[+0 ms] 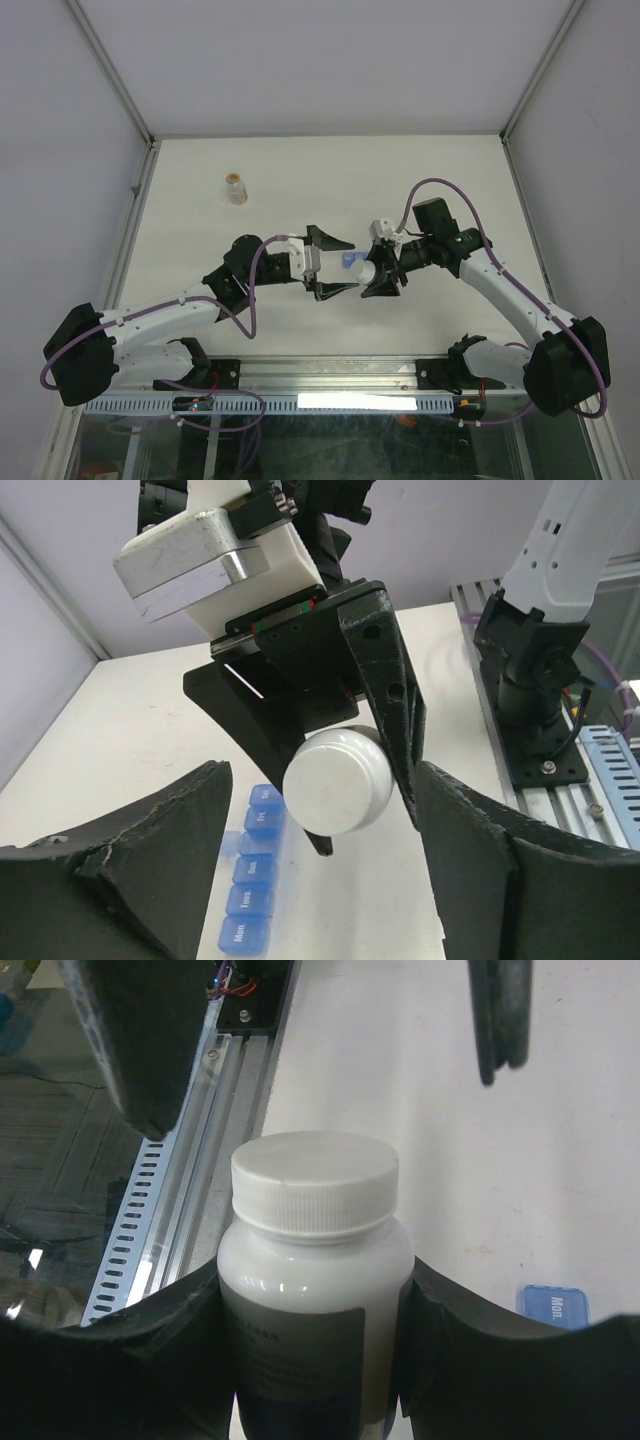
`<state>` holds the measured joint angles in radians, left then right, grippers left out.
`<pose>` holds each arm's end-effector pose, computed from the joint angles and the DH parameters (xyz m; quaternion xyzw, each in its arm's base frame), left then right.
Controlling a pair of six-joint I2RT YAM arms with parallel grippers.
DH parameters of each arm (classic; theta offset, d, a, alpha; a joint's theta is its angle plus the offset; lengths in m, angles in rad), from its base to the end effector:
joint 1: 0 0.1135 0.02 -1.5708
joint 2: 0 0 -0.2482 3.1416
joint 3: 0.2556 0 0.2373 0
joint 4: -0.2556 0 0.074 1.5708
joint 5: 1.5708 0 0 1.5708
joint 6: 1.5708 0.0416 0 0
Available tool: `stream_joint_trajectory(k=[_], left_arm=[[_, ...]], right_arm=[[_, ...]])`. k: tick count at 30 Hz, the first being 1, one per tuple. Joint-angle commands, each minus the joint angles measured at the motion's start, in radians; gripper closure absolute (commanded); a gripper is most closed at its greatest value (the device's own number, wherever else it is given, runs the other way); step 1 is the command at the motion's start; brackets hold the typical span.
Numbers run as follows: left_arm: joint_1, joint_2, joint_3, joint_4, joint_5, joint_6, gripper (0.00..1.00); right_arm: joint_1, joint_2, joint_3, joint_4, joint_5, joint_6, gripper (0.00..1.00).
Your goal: Sort the pills into containers
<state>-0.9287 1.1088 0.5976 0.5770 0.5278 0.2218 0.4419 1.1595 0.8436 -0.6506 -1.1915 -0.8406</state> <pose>0.1321 -0.2117 0.2829 0.5187 0.4500 -0.4112 0.5994 0.1719 0.1241 0.2531 -0.6065 0.5334 0.4763 0.3475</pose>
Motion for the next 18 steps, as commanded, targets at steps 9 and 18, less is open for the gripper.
stream_joint_trajectory(k=[9,18], left_arm=[[0.002,0.074,0.087,-0.017,0.108,0.067,0.37],[0.007,0.103,0.114,-0.067,0.131,0.074,0.43]], right_arm=[[0.008,-0.004,0.053,-0.019,-0.034,-0.055,1.0],[0.008,-0.005,0.053,-0.018,-0.036,-0.054,1.0]])
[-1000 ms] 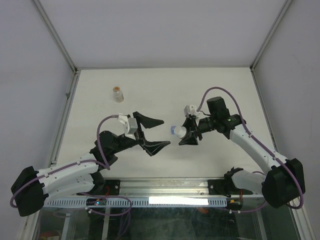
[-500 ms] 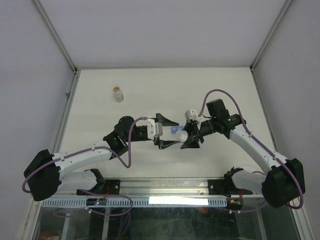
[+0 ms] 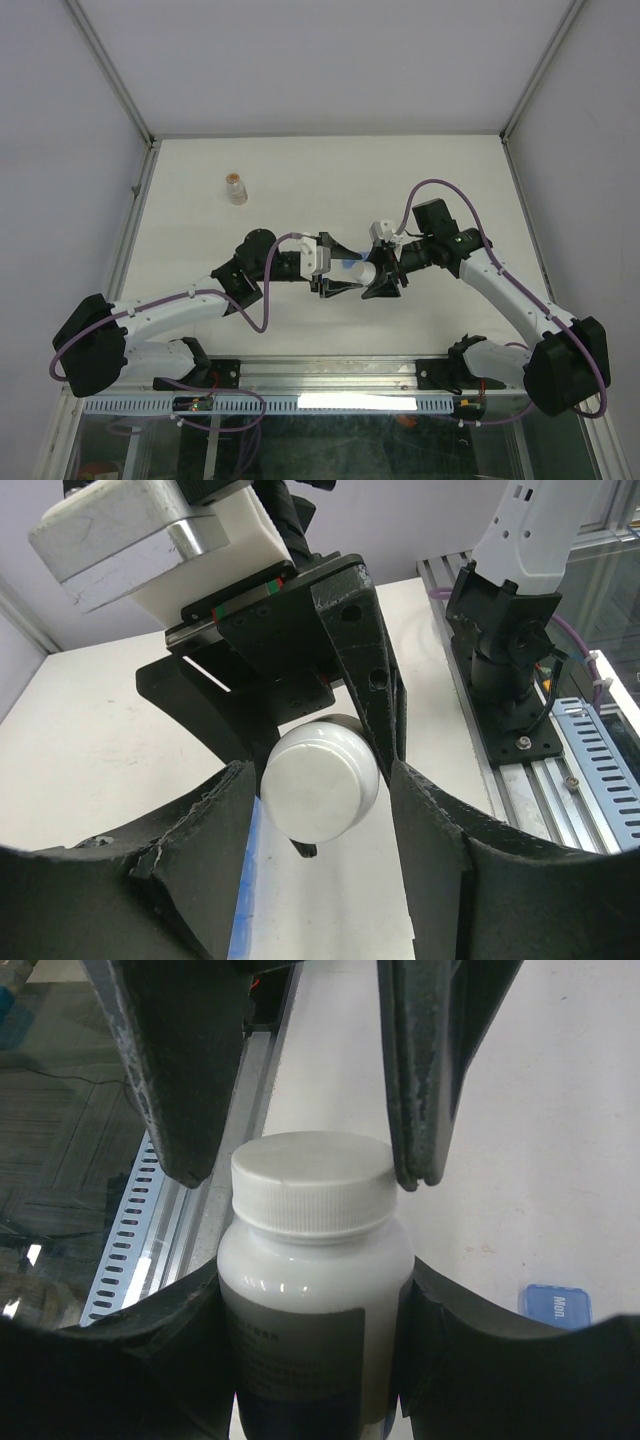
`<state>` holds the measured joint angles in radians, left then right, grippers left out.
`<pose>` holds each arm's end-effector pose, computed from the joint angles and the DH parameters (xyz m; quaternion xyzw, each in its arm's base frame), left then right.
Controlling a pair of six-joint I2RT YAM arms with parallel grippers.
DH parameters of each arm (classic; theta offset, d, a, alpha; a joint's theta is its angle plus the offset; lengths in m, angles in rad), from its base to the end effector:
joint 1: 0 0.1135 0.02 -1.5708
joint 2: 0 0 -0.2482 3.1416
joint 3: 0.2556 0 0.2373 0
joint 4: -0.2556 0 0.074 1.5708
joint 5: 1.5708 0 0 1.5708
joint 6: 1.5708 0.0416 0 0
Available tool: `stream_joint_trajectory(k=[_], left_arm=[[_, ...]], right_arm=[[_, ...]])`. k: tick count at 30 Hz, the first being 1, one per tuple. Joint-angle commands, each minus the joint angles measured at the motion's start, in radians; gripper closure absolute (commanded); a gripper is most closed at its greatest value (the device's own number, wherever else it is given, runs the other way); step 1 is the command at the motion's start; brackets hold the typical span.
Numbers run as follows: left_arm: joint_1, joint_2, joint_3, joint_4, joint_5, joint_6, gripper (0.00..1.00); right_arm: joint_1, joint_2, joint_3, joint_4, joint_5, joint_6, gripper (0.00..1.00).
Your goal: Sort the pills into containers
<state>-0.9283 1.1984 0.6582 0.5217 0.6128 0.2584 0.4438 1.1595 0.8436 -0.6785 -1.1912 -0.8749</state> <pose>0.1399 -0.2269 0.2761 0.5556 0.4459 -0.4228 0.5600 0.1698 0.1235 0.2517 -0.6122 0.5296 0.4751 0.3449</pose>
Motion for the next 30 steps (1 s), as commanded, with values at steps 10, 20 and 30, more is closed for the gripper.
stream_joint_trajectory(k=[10,20,30], left_arm=[[0.025,0.024,0.064,-0.03,0.085,0.026,0.61],[0.04,0.052,0.093,-0.074,0.117,0.004,0.61],[0.046,0.073,0.117,-0.089,0.118,-0.077,1.0]], right_arm=[[0.006,-0.001,0.051,0.009,-0.034,-0.02,1.0],[0.006,-0.001,0.054,0.008,-0.031,-0.018,1.0],[0.007,0.0,0.057,0.011,-0.014,-0.011,1.0]])
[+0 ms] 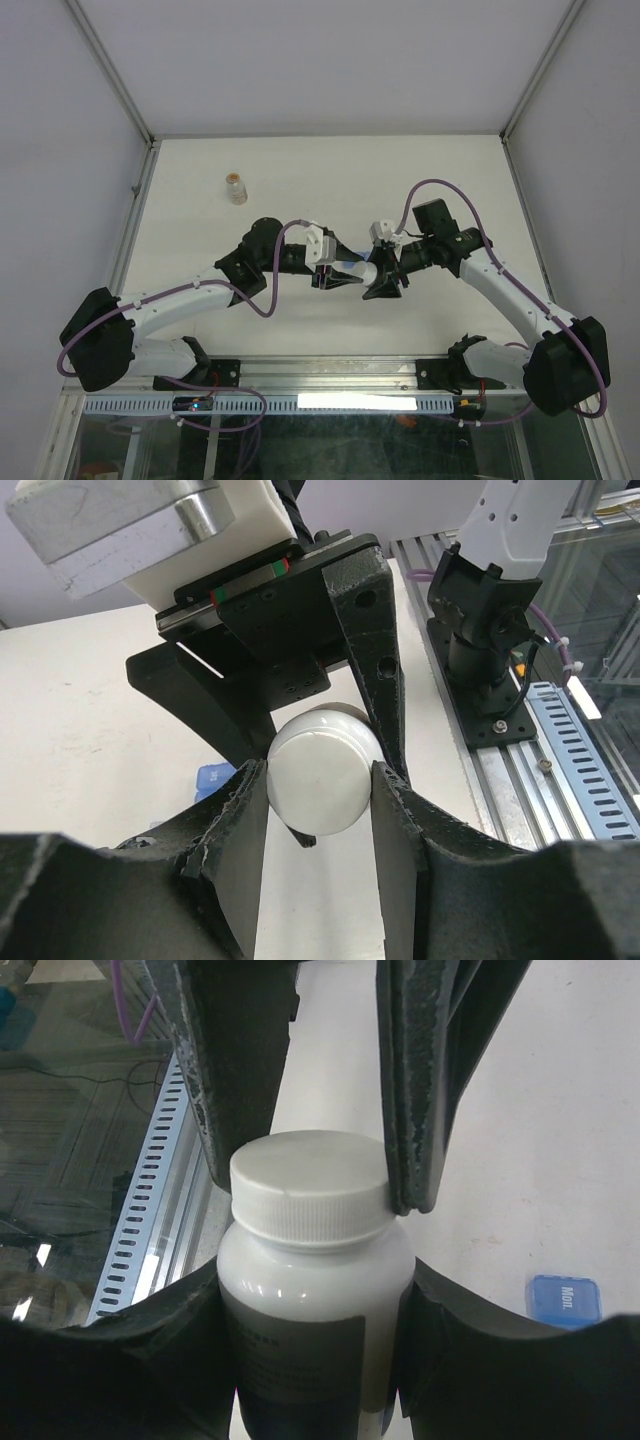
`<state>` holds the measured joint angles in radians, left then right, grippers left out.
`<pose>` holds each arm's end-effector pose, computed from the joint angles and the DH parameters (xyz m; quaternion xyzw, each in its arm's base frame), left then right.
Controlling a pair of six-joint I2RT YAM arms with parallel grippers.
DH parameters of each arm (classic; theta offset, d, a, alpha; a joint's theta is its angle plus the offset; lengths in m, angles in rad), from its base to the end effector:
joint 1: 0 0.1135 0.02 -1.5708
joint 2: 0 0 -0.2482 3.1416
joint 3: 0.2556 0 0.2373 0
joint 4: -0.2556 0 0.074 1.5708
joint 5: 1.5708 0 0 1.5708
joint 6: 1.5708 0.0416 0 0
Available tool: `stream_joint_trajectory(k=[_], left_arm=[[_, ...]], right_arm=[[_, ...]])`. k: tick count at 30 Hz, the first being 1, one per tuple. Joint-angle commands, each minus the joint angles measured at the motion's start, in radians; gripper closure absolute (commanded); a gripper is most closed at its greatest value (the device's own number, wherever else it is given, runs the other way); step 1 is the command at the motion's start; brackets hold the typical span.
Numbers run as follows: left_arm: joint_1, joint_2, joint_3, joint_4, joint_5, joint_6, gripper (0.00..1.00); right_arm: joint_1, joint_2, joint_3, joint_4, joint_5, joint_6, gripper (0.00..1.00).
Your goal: Sort the pills into containers
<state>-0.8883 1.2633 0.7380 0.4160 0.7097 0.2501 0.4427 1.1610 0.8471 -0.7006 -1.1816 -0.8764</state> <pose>0.1546 -0.2332 0.2753 0.5717 0.4632 -0.4420 0.5131 0.1691 0.1228 0.2511 -0.6102 0.5374 0.4740 0.3379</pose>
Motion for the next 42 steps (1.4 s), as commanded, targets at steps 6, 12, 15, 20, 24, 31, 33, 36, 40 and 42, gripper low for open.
stream_joint_trajectory(k=[6,12,15,20,24,31,33,36,40,42], left_arm=[[-0.016,-0.034,-0.035,0.093,-0.314,-0.536,1.0],[-0.192,-0.049,-0.149,0.076,-1.068,-0.951,1.0],[-0.241,-0.018,-0.122,0.085,-1.167,-1.026,1.0],[-0.24,-0.018,-0.166,0.362,-0.901,-0.858,0.42],[-0.24,-0.111,-0.285,0.464,-0.828,-0.666,0.02],[-0.17,-0.254,-0.434,0.491,-0.557,-0.256,0.01],[-0.166,-0.253,-0.451,0.489,-0.478,-0.091,0.01],[-0.091,-0.211,-0.408,0.478,-0.33,-0.057,0.01],[0.015,-0.115,-0.316,0.504,-0.18,-0.156,0.01],[0.024,-0.077,-0.291,0.518,-0.153,-0.166,0.01]], right_arm=[[0.001,-0.013,0.044,0.15,0.103,0.136,1.0],[-0.001,0.018,0.048,0.198,0.19,0.208,1.0],[-0.002,0.028,0.054,0.192,0.205,0.209,1.0],[-0.004,0.02,0.055,0.18,0.175,0.198,1.0],[-0.014,0.015,0.056,0.156,0.143,0.171,1.0],[-0.018,0.022,0.063,0.1,0.09,0.11,1.0],[-0.018,0.024,0.066,0.061,0.061,0.043,1.0],[-0.017,0.024,0.062,0.019,0.033,-0.028,1.0],[-0.016,0.025,0.058,-0.005,0.024,-0.069,1.0],[-0.016,0.024,0.059,-0.012,0.022,-0.08,1.0]])
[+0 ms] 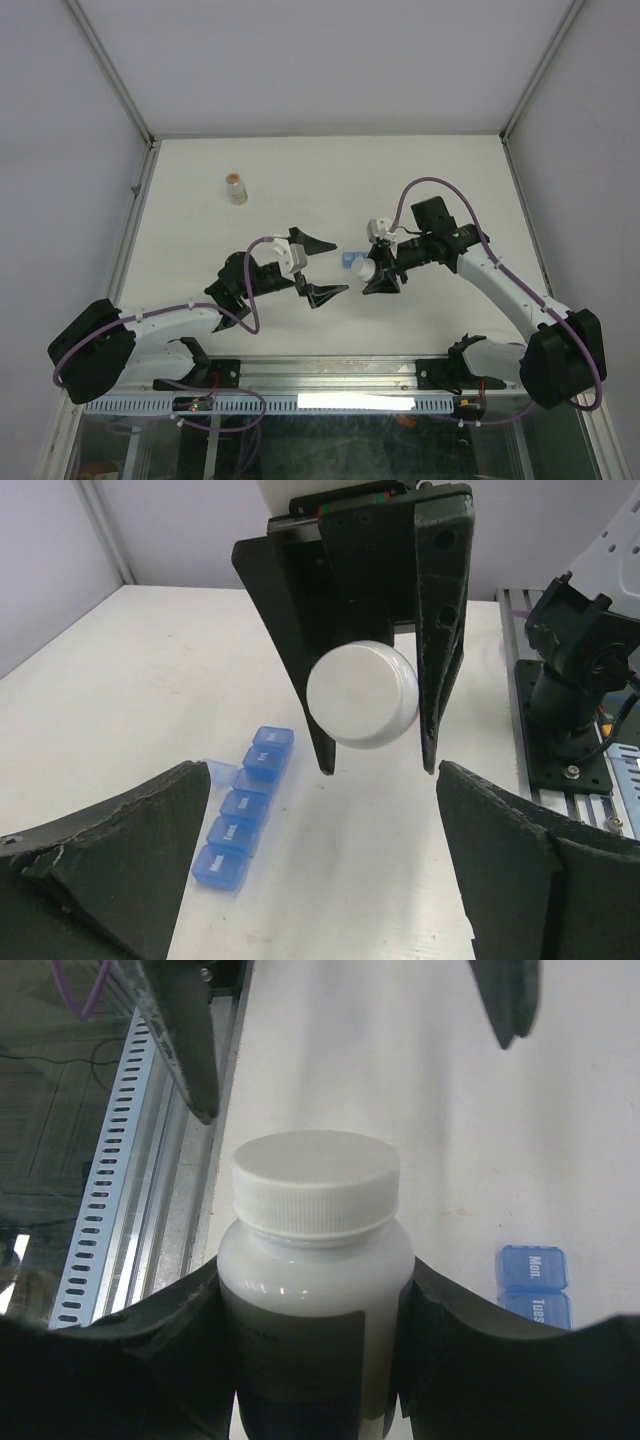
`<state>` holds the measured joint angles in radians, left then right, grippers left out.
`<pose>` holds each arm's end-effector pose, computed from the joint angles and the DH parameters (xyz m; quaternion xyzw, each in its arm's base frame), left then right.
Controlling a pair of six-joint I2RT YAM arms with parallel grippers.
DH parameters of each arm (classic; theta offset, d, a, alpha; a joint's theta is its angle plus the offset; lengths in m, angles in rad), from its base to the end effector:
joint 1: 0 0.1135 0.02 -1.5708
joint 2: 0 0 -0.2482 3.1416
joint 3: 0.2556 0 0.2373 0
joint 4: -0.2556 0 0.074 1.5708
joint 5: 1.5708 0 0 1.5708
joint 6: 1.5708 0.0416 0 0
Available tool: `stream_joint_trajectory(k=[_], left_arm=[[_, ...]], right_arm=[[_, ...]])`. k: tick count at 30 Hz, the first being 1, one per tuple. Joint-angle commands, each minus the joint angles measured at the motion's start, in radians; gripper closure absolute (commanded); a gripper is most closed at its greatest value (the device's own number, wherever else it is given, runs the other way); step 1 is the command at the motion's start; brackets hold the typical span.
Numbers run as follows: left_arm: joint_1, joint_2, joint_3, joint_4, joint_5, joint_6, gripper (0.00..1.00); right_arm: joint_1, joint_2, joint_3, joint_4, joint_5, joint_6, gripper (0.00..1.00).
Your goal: Sort the pills into containers
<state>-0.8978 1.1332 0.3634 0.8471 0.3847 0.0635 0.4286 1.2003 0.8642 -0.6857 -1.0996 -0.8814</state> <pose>0.1334 -0.1924 0.2303 0.4327 0.5263 -0.4106 0.6060 0.1803 0.1231 0.2465 -0.6123 0.5646 0.4382 0.3381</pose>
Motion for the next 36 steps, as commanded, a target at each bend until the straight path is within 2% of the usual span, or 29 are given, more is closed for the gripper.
stream_joint_trajectory(k=[1,3,8,17,22,24,25,26,29,31,32,34,36], left_arm=[[0.035,0.07,0.093,0.102,0.181,0.013,0.02],[0.036,0.103,0.113,0.117,0.205,0.002,0.04],[0.037,0.173,0.19,0.054,0.292,-0.005,0.23],[0.037,0.236,0.262,0.012,0.314,-0.038,0.52],[0.037,0.243,0.274,0.0,0.321,-0.054,0.61],[0.036,0.244,0.282,-0.013,0.31,-0.075,0.87],[0.037,0.243,0.28,-0.011,0.296,-0.096,0.96],[0.037,0.238,0.271,-0.002,0.282,-0.121,1.0],[0.036,0.211,0.221,0.082,0.192,-0.305,1.0],[0.032,0.178,0.189,0.091,0.08,-0.457,1.0],[0.021,0.154,0.172,0.067,-0.037,-0.548,1.0],[-0.045,0.098,0.149,-0.056,-0.382,-0.713,1.0],[-0.17,0.08,0.19,-0.206,-0.691,-0.77,1.0]], right_arm=[[-0.001,-0.013,0.04,-0.027,-0.06,-0.078,1.0],[0.0,-0.011,0.041,-0.028,-0.059,-0.079,1.0],[0.007,-0.007,0.043,-0.031,-0.048,-0.08,1.0],[0.012,-0.006,0.044,-0.029,-0.045,-0.077,1.0],[0.013,-0.005,0.045,-0.029,-0.041,-0.076,1.0],[0.014,-0.003,0.047,-0.027,-0.035,-0.069,1.0],[0.014,-0.004,0.047,-0.022,-0.03,-0.064,1.0],[0.013,-0.005,0.048,-0.015,-0.023,-0.054,1.0],[0.011,-0.009,0.045,0.03,0.011,0.01,1.0],[0.008,-0.01,0.044,0.062,0.035,0.053,1.0],[0.006,-0.011,0.042,0.078,0.045,0.074,1.0],[0.004,-0.009,0.039,0.103,0.059,0.105,1.0],[0.004,-0.001,0.039,0.113,0.067,0.119,1.0]])
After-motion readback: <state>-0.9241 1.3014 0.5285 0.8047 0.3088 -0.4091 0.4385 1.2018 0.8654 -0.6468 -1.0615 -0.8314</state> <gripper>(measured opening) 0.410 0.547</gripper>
